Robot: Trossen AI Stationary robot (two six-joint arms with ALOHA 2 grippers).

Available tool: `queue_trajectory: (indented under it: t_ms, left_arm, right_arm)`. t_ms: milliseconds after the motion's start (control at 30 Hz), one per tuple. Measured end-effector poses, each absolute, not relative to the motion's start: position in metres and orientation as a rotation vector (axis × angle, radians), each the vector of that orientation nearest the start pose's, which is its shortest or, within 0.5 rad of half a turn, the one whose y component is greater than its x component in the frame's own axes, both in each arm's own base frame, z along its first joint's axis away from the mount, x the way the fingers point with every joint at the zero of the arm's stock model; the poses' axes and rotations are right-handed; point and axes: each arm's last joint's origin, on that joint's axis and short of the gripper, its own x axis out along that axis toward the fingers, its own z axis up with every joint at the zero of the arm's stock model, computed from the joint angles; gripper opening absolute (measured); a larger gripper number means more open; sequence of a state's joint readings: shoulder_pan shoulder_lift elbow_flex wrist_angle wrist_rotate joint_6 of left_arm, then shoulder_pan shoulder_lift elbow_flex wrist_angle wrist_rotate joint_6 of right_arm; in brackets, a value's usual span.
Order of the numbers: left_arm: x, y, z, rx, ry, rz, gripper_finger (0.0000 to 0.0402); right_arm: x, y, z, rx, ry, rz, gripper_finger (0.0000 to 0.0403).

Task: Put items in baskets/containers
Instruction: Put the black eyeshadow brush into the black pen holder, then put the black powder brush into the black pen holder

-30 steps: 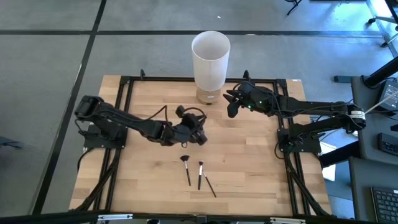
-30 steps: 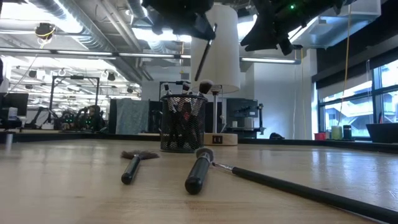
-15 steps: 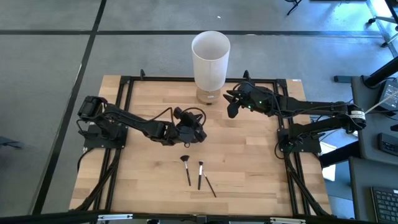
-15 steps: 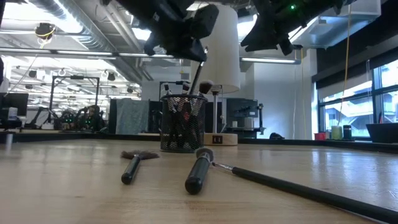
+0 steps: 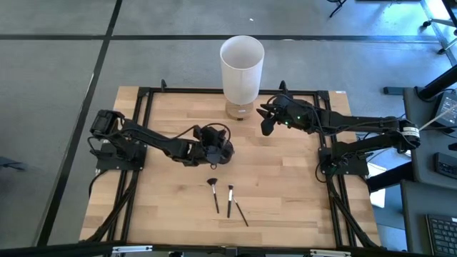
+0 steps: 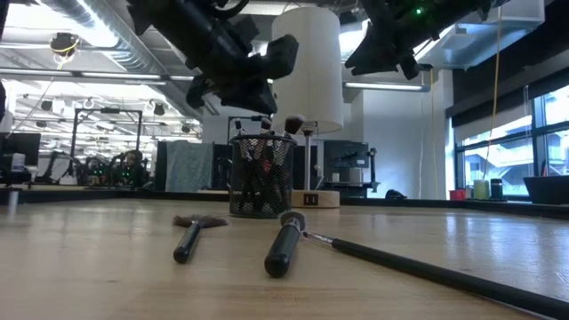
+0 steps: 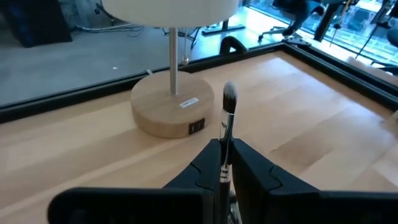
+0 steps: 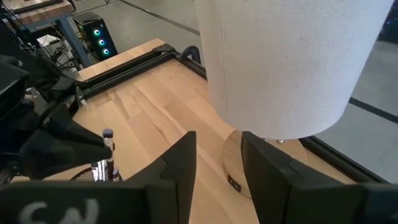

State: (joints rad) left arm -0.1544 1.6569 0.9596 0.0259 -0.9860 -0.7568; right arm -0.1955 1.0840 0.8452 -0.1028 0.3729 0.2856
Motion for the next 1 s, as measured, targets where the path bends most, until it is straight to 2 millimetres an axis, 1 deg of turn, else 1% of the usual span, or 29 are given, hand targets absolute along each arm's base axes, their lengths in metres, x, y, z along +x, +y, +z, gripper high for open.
queue_trajectory:
  t_ms: [233,333,467,700,800,900,1000]
  left_arm:
    - [0.334,-0.030,0.203,-0.325,0.242,0.950,0.0028]
    - [0.334,-0.031,0.203,-0.329,0.242,0.945,0.0035]
    - [0.334,-0.031,0.203,-0.334,0.248,0.936,0.0055]
    - [0.334,-0.035,0.203,-0.320,0.260,0.918,0.0102]
    - [0.334,-0.036,0.205,-0.307,0.280,0.886,0.0119]
    - [0.332,-0.037,0.212,-0.256,0.320,0.816,0.0129]
    - [0.328,-0.038,0.227,-0.211,0.350,0.711,0.0134]
  right_arm:
    - [0.231,-0.057,0.305,0.246,0.261,-0.607,0.0126]
    - [0.231,-0.057,0.305,0.246,0.261,-0.608,0.0126]
    - [0.231,-0.057,0.305,0.246,0.261,-0.608,0.0126]
    - [0.231,-0.057,0.305,0.246,0.262,-0.608,0.0126]
    - [0.231,-0.057,0.305,0.246,0.262,-0.608,0.0126]
    - [0.231,-0.057,0.305,0.246,0.263,-0.607,0.0126]
    - [0.231,-0.056,0.305,0.245,0.266,-0.608,0.0126]
